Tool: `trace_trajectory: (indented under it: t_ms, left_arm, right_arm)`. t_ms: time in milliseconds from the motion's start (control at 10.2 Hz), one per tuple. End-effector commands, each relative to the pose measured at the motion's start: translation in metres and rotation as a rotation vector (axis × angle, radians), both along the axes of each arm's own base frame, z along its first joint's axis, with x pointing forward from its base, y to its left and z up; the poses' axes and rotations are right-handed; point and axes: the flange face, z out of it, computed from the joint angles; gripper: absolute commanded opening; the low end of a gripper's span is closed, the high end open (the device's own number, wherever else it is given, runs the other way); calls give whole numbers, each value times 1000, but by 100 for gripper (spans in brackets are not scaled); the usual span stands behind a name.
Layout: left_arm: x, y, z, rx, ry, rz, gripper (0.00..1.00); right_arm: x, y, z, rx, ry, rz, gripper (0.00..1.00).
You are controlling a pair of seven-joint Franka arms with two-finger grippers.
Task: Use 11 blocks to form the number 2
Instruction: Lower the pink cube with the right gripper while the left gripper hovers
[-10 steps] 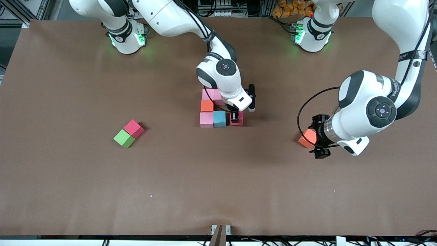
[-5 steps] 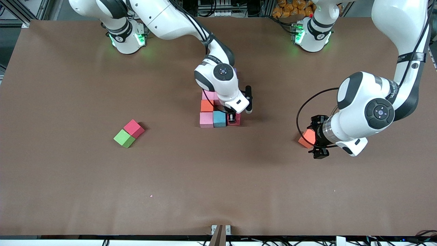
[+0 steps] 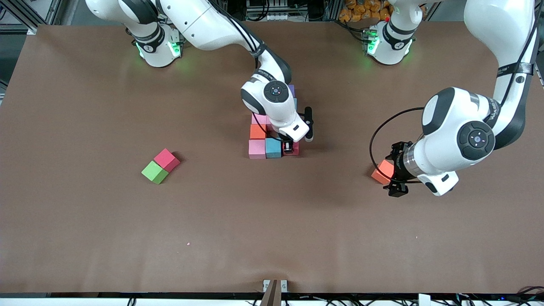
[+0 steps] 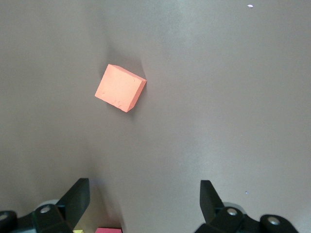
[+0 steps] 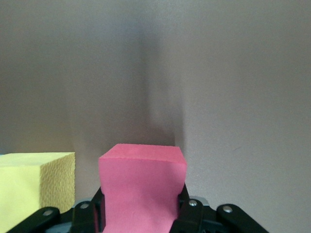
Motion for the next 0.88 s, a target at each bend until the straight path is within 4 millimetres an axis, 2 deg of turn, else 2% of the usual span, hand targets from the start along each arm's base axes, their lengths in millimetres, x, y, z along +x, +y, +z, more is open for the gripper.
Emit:
trace_trajectory:
  t_ms: [0,491,786]
  left_arm:
    - [-2,-1,7,10,2,-34,100]
    - [-3,-1,6,13,9,-35,100]
    - [-3,-1,5,12,11,-35,100]
  right_arm:
    - [7,-6,3,16,6,19,44]
    - [8,-7,2,17,4,19,44]
    - [8,-7,2,18,2,22,48]
